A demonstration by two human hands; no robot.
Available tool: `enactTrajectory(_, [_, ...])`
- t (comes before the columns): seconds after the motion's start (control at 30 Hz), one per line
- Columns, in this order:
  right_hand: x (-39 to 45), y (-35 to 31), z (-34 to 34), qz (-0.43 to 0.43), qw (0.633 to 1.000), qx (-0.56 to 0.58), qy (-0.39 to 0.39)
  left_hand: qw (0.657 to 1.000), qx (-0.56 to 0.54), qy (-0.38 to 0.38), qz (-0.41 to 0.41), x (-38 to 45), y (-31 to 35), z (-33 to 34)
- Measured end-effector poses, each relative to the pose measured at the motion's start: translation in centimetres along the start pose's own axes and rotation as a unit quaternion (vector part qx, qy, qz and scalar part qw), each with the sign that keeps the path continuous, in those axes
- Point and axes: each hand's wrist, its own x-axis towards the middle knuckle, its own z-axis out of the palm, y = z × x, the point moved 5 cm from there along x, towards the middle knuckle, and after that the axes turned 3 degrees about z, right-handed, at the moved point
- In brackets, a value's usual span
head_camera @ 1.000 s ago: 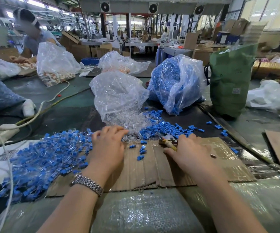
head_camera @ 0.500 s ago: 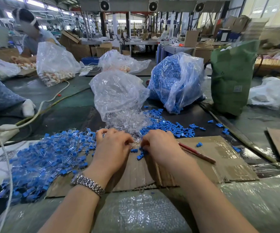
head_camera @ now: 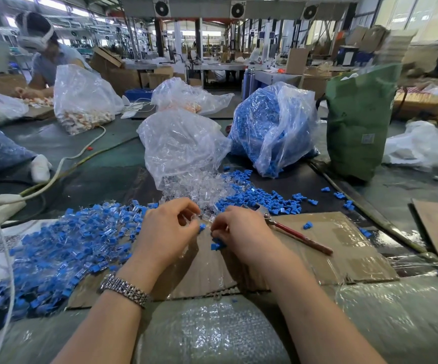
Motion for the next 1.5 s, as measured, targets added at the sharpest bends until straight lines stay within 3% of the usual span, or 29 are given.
enactTrajectory(0.13, [-0.3, 0.1, 0.3, 0.01, 0.997, 0.07, -0.012, 0.989, -0.132, -0.005, -0.064, 0.1, -0.8, -0.2])
enactTrajectory(0.23, [-0.7, 0.6, -0.1, 0.007, 0.982, 0.187, 0.012, 0.963, -0.24, -0.022, -0.123, 0.0, -1.4, -0.1])
enactTrajectory(0.3, [-0.8, 1.3, -0.9, 0.022, 0.953, 0.298, 0.053, 0.928, -0.333, -0.036, -0.164, 0.0, -1.6, 0.1])
enactTrajectory(0.4, [-1.0, 2.1, -2.2, 0.019, 0.875, 0.474, 0.1, 0.851, -0.481, -0.059, -0.201, -0.2, -1.5, 0.4])
enactTrajectory(0.5, [-1.2, 1.7, -2.7, -0.007, 0.845, 0.525, 0.101, 0.822, -0.526, -0.093, -0.198, -0.3, -1.0, 0.6])
enactTrajectory(1.1, [-1.4, 0.3, -2.2, -0.081, 0.896, 0.416, 0.131, 0.8, -0.562, -0.114, -0.175, -0.4, -0.2, 0.5])
enactTrajectory(1.3, [-1.7, 1.0, -3.2, -0.061, 0.87, 0.472, 0.131, 0.796, -0.569, -0.115, -0.169, -0.4, -0.2, 0.4])
enactTrajectory(1.33, [-1.8, 1.6, -3.6, -0.033, 0.881, 0.446, 0.154, 0.792, -0.574, -0.113, -0.171, -0.4, -0.3, 0.4])
enactTrajectory(1.4, [-2.0, 3.4, -4.1, 0.061, 0.941, 0.283, 0.174, 0.79, -0.577, -0.105, -0.178, -0.4, -0.4, 0.4])
enactTrajectory(1.43, [-2.3, 4.3, -4.0, 0.115, 0.968, 0.167, 0.15, 0.791, -0.576, -0.103, -0.179, -0.3, -0.4, 0.5])
enactTrajectory(1.5, [-3.2, 6.1, -3.3, 0.212, 0.975, -0.008, 0.061, 0.792, -0.576, -0.1, -0.178, -0.2, -0.4, 0.6])
